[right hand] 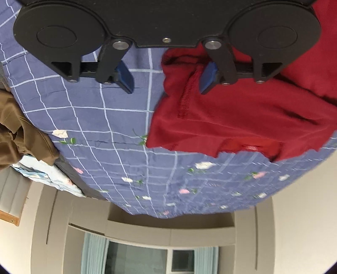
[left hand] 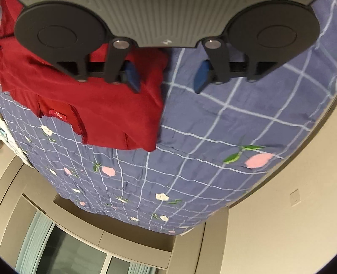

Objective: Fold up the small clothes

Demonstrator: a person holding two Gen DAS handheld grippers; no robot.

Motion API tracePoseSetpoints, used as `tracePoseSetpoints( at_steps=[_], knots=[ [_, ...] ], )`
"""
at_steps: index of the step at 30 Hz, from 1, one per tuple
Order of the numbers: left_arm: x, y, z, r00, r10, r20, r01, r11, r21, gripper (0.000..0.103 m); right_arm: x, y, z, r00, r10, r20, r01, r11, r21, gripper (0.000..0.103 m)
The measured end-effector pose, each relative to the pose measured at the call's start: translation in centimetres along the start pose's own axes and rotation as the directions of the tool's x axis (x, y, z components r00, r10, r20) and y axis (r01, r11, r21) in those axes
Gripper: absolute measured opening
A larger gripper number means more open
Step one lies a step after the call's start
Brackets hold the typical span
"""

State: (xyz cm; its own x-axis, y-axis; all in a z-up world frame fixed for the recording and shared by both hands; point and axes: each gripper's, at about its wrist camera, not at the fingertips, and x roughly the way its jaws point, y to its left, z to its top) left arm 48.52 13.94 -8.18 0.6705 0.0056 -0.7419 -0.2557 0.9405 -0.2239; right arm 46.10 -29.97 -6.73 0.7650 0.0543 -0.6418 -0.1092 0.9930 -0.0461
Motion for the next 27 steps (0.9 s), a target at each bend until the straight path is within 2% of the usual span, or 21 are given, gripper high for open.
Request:
tracePoseSetpoints(
  at_steps=[1, 2, 4, 9, 16, 20, 23, 24, 25, 26, 27],
  knots=[
    [-0.8, 0.0, -0.2, 1.000, 0.007, -0.003, -0.007, 1.000, 0.008, 0.073, -0.8, -0.1, -0.1, 1.000, 0.014, 0.011, -0.014, 1.000, 0.002, 0.087],
    [-1.6, 0.0, -0.5, 1.000, 0.016, -0.004, -0.016, 1.000, 0.013, 0.076, -1.8, -0.1, -0.3, 0.999, 0.028, 0.023, -0.028, 1.000, 0.005, 0.089],
    [-3.6, 0.1, -1.4, 1.000, 0.019, 0.003, -0.019, 1.000, 0.021, 0.093, -3.9, -0.3, -0.9, 0.997, 0.073, 0.036, -0.073, 0.997, 0.009, 0.094],
    [-8.7, 0.8, -5.3, 0.999, -0.037, -0.012, 0.038, 0.998, 0.049, 0.097, -9.0, -0.6, -3.4, 0.981, 0.194, 0.019, -0.194, 0.979, 0.061, 0.098],
    [-13.9, 1.8, -12.0, 0.990, -0.107, -0.093, 0.113, 0.991, 0.065, 0.098, -15.0, -0.5, -8.9, 0.960, 0.276, -0.047, -0.264, 0.949, 0.175, 0.098],
    [-15.9, 2.2, -15.2, 0.981, -0.134, -0.139, 0.141, 0.989, 0.042, 0.099, -17.4, -0.1, -11.6, 0.944, 0.319, -0.085, -0.292, 0.927, 0.234, 0.097],
    [-16.4, 2.5, -17.2, 0.967, -0.163, -0.194, 0.169, 0.985, 0.016, 0.097, -18.9, 0.3, -13.6, 0.931, 0.347, -0.116, -0.309, 0.915, 0.259, 0.089],
    [-16.4, 2.5, -17.7, 0.960, -0.175, -0.218, 0.181, 0.983, 0.011, 0.092, -19.3, 0.5, -14.1, 0.930, 0.346, -0.128, -0.303, 0.915, 0.267, 0.084],
    [-16.4, 2.5, -18.3, 0.955, -0.176, -0.238, 0.185, 0.983, 0.015, 0.085, -19.6, 0.7, -14.6, 0.930, 0.341, -0.139, -0.294, 0.915, 0.277, 0.076],
    [-16.6, 2.4, -18.7, 0.957, -0.165, -0.241, 0.177, 0.984, 0.029, 0.082, -19.8, 0.7, -15.1, 0.929, 0.340, -0.145, -0.289, 0.913, 0.288, 0.071],
    [-16.9, 2.2, -19.0, 0.960, -0.151, -0.235, 0.168, 0.984, 0.055, 0.075, -20.1, 0.7, -15.4, 0.928, 0.343, -0.148, -0.288, 0.909, 0.302, 0.058]
  ],
)
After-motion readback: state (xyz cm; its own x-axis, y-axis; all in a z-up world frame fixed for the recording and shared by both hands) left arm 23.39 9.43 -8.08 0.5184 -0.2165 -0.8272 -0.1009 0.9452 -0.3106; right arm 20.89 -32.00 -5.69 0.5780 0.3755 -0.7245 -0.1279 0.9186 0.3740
